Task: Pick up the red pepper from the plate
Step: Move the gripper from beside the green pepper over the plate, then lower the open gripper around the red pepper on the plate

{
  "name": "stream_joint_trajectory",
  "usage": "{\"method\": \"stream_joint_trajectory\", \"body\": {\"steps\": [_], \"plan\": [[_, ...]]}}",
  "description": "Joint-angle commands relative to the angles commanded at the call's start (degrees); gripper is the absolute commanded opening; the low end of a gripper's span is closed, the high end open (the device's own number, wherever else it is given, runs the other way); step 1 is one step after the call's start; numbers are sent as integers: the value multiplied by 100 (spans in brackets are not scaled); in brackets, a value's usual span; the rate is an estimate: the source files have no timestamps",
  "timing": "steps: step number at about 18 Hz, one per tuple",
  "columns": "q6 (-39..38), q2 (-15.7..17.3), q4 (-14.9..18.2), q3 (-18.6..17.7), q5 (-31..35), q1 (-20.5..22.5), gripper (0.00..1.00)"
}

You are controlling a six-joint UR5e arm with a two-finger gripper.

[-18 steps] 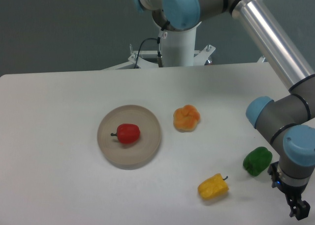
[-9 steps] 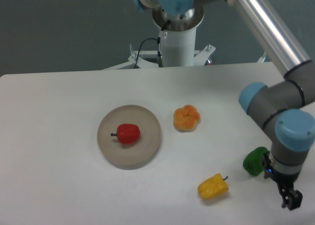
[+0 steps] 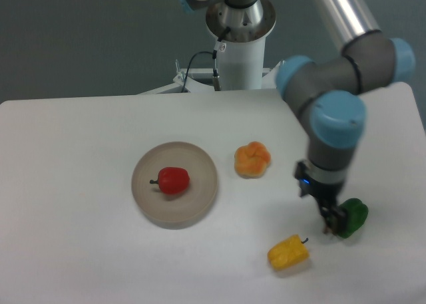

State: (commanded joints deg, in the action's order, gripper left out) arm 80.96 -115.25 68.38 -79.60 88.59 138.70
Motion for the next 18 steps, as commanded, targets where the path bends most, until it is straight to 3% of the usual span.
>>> {"method": "stream_joint_trajectory", "body": {"steps": [4, 6, 8, 11, 18], "plan": [[-492, 450, -131, -731, 62, -510, 100], [-1028, 582, -674, -1187, 70, -835, 100], [-1213, 609, -992, -1531, 88, -1029, 100], [-1346, 591, -1090, -1769, 97, -1232, 100], [-1865, 372, -1345, -1779, 88, -1689, 100]]}}
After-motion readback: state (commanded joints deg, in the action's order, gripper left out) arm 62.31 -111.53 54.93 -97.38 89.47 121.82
